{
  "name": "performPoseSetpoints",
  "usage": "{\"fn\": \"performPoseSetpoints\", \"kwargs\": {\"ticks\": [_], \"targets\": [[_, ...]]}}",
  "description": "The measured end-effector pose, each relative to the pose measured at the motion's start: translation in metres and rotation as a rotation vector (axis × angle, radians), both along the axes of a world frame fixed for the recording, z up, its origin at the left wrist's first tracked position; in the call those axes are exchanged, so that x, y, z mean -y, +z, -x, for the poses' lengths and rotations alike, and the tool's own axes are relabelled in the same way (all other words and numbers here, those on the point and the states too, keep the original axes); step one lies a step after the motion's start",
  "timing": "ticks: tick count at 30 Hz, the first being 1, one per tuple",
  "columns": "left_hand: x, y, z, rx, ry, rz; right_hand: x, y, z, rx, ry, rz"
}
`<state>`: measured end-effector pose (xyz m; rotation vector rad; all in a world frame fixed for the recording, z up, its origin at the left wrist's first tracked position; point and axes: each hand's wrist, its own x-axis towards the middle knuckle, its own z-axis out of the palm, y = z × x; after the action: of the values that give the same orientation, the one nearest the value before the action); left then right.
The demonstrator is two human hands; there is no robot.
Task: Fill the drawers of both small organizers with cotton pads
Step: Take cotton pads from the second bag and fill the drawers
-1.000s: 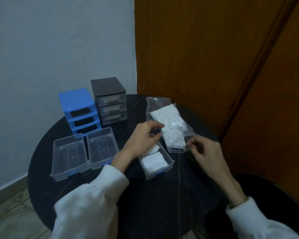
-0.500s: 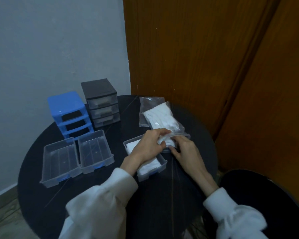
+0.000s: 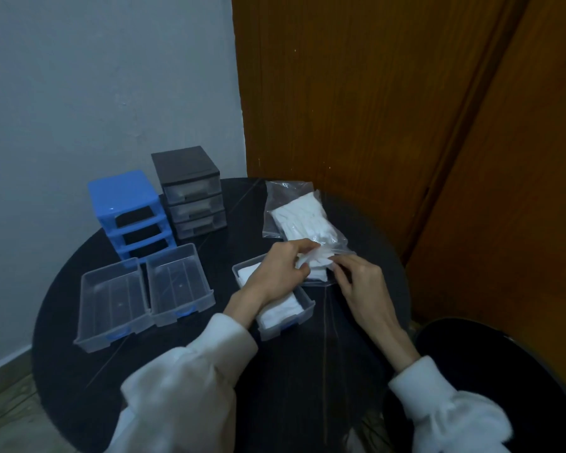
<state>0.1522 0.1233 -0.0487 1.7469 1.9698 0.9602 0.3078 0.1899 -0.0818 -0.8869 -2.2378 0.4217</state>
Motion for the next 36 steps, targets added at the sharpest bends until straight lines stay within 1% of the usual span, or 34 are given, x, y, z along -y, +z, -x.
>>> {"fn": "performPoseSetpoints", "kwargs": {"ticks": [3, 7, 11, 17, 20, 24, 27, 30, 33, 36], "targets": [[0.0, 0.0, -0.001, -0.003, -0.002, -0.011, 0.003, 0.002, -0.003, -0.019, -0.017, 0.006], [-0.001, 0.001, -0.004, 0.0, -0.016, -0.015, 0.008, 0.001, 0.002, 0.056, 0.019, -0.049], [-0.001, 0.002, -0.003, -0.01, -0.015, -0.005, 0.008, 0.001, 0.006, 0.036, 0.037, -0.081], [0.001, 0.002, 0.001, -0.017, -0.007, -0.006, 0.011, 0.01, -0.003, -0.076, 0.028, -0.05], [0.006, 0.003, 0.001, 0.029, 0.01, -0.037, 0.013, 0.018, -0.009, -0.15, 0.037, -0.016], [0.023, 0.007, 0.004, 0.028, 0.051, -0.132, 0.017, 0.031, -0.013, -0.313, 0.036, 0.073], [0.046, 0.011, 0.016, 0.041, 0.106, -0.154, 0.024, 0.036, -0.007, -0.402, 0.047, 0.201], [0.073, 0.016, 0.031, -0.018, 0.131, -0.064, 0.032, 0.038, 0.004, -0.45, 0.098, 0.348], [0.093, 0.018, 0.038, -0.072, 0.102, 0.114, 0.036, 0.037, 0.015, -0.406, 0.156, 0.436], [0.098, 0.017, 0.037, -0.101, 0.059, 0.215, 0.038, 0.034, 0.024, -0.347, 0.195, 0.533]]}}
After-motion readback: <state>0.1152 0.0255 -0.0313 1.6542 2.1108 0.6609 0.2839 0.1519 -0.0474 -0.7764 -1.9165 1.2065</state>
